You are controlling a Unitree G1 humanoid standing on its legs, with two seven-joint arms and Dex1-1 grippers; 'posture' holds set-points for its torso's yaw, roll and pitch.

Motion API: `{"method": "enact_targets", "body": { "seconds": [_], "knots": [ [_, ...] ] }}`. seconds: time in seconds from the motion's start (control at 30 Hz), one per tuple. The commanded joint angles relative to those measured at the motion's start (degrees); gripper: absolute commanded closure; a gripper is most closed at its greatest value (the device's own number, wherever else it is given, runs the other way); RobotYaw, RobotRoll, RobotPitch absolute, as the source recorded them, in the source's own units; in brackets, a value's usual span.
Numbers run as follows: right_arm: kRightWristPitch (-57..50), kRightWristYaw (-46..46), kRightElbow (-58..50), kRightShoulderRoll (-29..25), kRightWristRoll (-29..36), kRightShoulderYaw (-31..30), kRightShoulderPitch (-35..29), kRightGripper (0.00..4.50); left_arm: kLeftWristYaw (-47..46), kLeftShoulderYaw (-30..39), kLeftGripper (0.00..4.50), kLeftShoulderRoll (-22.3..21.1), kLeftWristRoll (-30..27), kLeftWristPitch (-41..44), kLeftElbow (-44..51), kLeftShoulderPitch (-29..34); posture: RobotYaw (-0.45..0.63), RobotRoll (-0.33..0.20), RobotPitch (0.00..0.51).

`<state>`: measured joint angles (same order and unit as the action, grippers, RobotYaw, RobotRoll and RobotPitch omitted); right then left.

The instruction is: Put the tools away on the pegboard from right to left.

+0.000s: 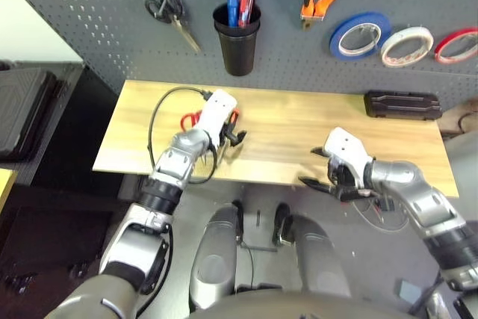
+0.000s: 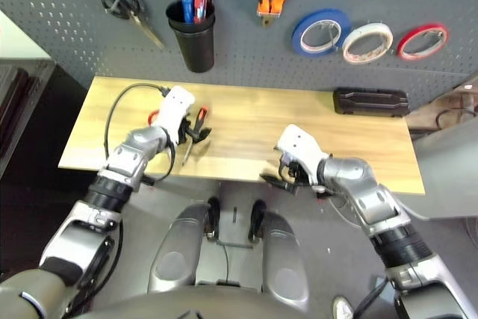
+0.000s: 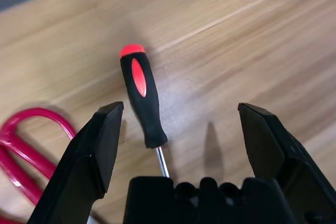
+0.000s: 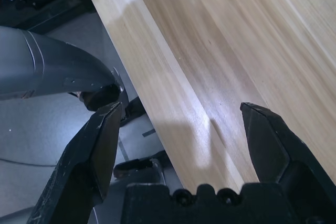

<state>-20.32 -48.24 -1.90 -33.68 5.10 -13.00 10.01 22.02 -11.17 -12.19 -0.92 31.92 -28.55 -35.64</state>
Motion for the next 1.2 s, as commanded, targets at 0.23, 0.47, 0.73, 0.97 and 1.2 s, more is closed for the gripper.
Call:
{"method": "enact_targets", "body": {
  "seconds": [0.23,0.47,0.73,0.97,1.2],
  "knots": [
    [-0.43,0.12,-0.17,0.25,-1.13,-0.5,-0.57,0.03,-5.62,2.44,0.0,3.71,2.36,-5.17,-20.27,-5.21,0.13,0.0,0.293],
    [-0.65,0.08,-0.67,0.23,-1.08,-0.3,-0.31,0.01,-6.01,3.55,0.18,4.75,2.7,-10.07,-29.85,-7.73,0.11,0.0,0.288],
    [-0.13,-0.12,-0.64,-0.01,-0.75,0.29,-0.22,0.0,-5.08,5.53,3.06,6.21,1.96,-12.92,-31.24,-7.7,0.12,0.0,0.277],
    [1.83,-0.45,0.62,0.84,0.52,1.39,0.81,0.0,-2.49,7.17,3.98,6.24,-0.05,-9.7,-19.16,-3.57,0.15,0.0,0.269],
    [8.21,-2.85,3.6,1.7,6.15,6.73,1.55,0.0,-1.56,9.16,3.98,6.72,-6.03,2.66,13.01,8.73,0.2,0.0,0.263]
  ]
}}
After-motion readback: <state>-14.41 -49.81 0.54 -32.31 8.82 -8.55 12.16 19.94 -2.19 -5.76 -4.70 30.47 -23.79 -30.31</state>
